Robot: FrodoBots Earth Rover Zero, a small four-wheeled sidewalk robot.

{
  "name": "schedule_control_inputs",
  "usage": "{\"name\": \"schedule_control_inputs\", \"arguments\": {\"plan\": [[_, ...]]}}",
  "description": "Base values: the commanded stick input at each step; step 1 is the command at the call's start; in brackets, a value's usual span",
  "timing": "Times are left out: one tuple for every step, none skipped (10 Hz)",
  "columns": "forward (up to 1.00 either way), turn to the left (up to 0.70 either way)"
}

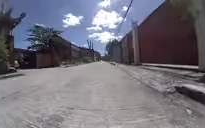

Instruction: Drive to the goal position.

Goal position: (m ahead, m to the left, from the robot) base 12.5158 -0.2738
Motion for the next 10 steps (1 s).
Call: {"name": "schedule_control_inputs", "arguments": {"plan": [[1.0, 0.0], [1.0, 0.0], [1.0, 0.0], [1.0, 0.0], [1.0, -0.14], [1.0, -0.36], [1.0, -0.4], [1.0, -0.4], [1.0, -0.4], [1.0, -0.4]]}}
